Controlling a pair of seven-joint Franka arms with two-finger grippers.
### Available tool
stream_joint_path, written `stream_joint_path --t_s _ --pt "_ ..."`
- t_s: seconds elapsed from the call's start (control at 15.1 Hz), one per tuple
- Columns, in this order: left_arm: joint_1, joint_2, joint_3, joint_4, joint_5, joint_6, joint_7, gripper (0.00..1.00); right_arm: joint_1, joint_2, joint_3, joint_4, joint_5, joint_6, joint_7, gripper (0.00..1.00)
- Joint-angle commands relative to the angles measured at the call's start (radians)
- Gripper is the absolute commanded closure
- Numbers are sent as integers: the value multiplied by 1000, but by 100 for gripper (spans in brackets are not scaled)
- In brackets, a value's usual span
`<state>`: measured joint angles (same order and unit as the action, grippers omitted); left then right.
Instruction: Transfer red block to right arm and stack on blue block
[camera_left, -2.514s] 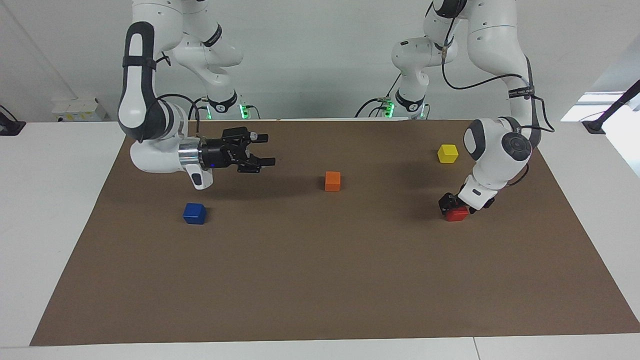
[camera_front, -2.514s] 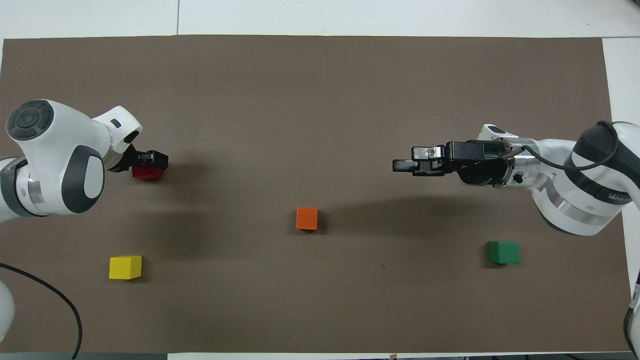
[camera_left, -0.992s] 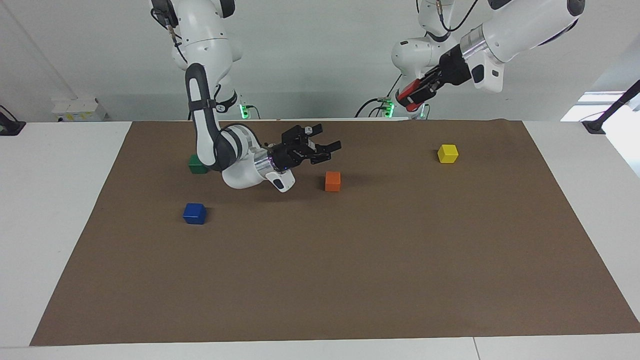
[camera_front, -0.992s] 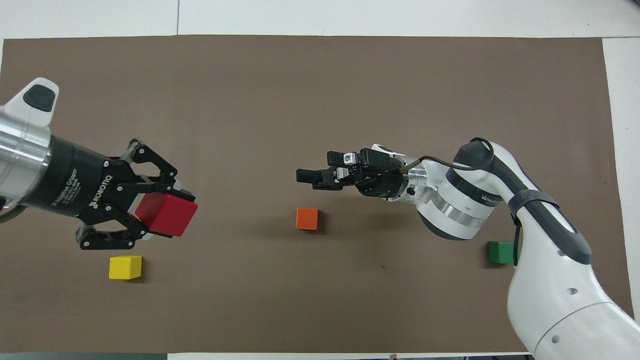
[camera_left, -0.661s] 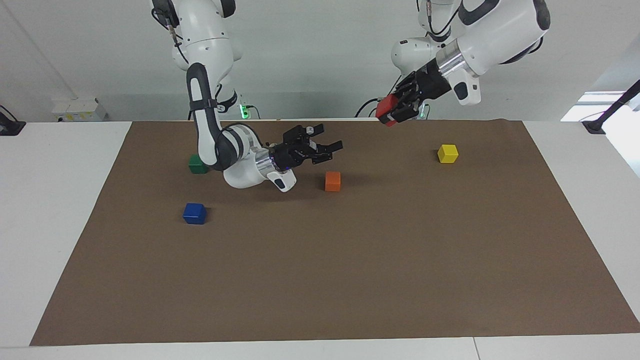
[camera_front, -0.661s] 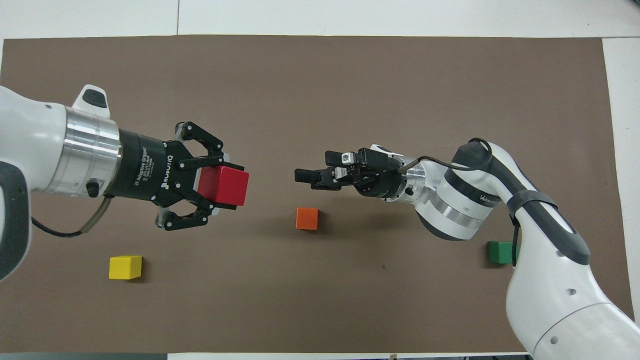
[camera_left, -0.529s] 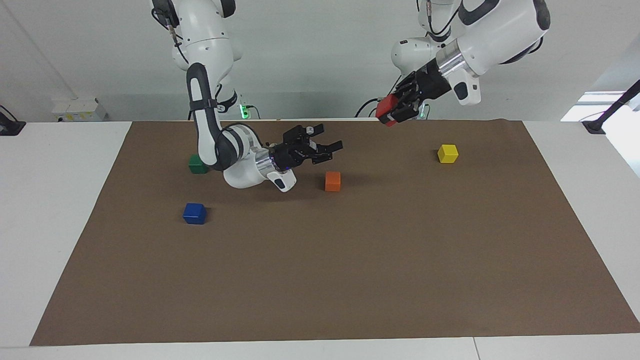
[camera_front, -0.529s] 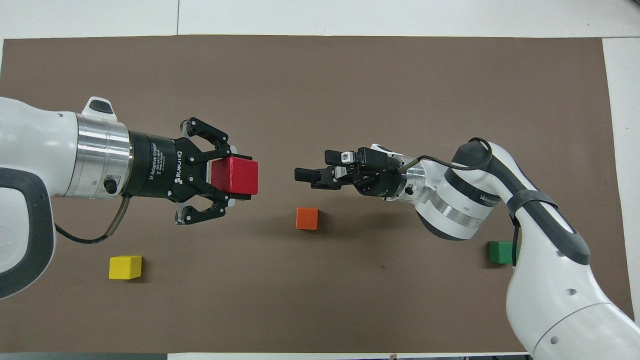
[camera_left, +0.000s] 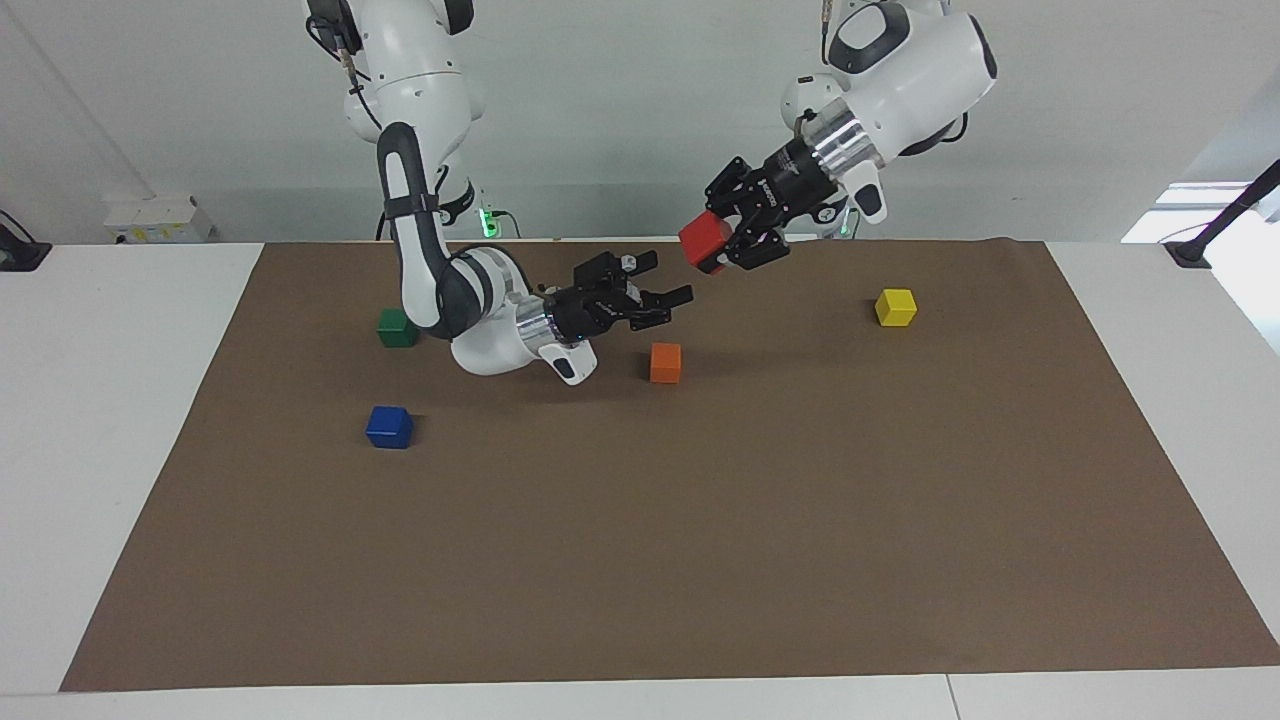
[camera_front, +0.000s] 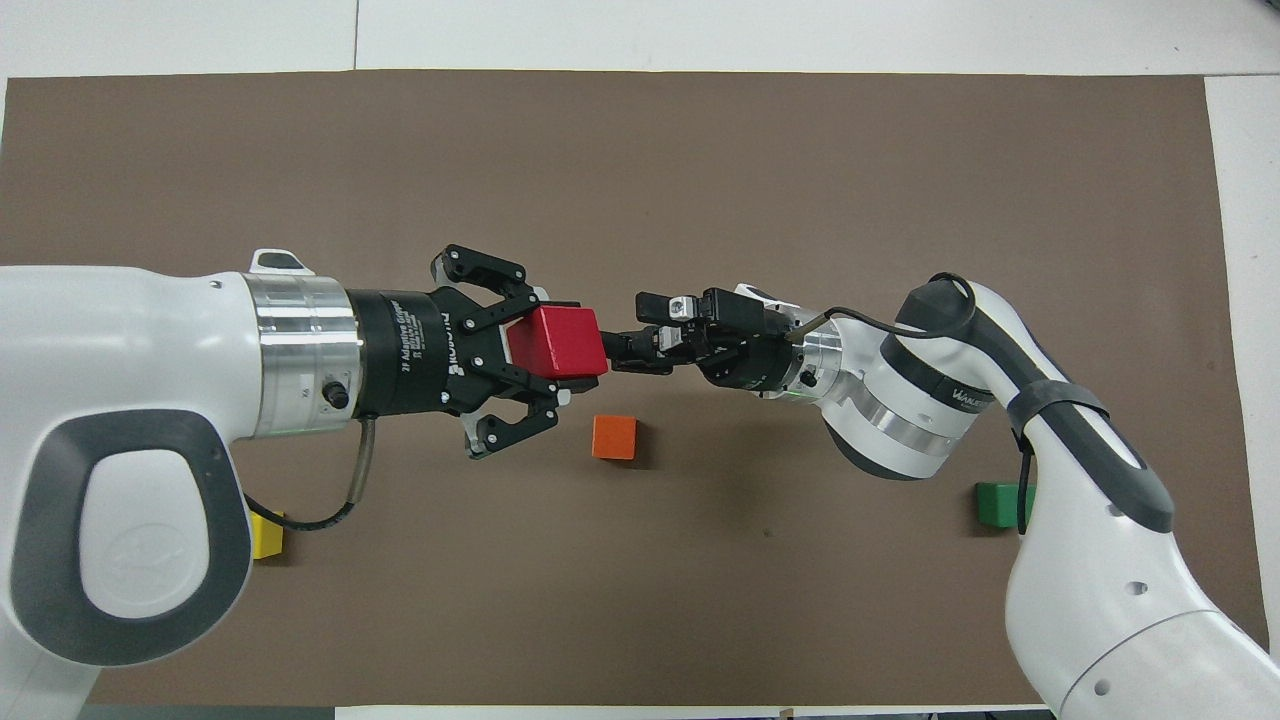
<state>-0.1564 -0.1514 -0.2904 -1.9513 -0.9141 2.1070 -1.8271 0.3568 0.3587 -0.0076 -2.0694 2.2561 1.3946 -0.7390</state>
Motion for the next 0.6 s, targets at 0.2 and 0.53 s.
stream_joint_path --t_s 0.2,0.53 --pt "-26 -51 13 -92 -101 96 18 100 2 9 8 15 23 32 -22 0" --pt "-46 -42 14 -141 -221 168 155 100 2 13 21 31 23 56 -23 0"
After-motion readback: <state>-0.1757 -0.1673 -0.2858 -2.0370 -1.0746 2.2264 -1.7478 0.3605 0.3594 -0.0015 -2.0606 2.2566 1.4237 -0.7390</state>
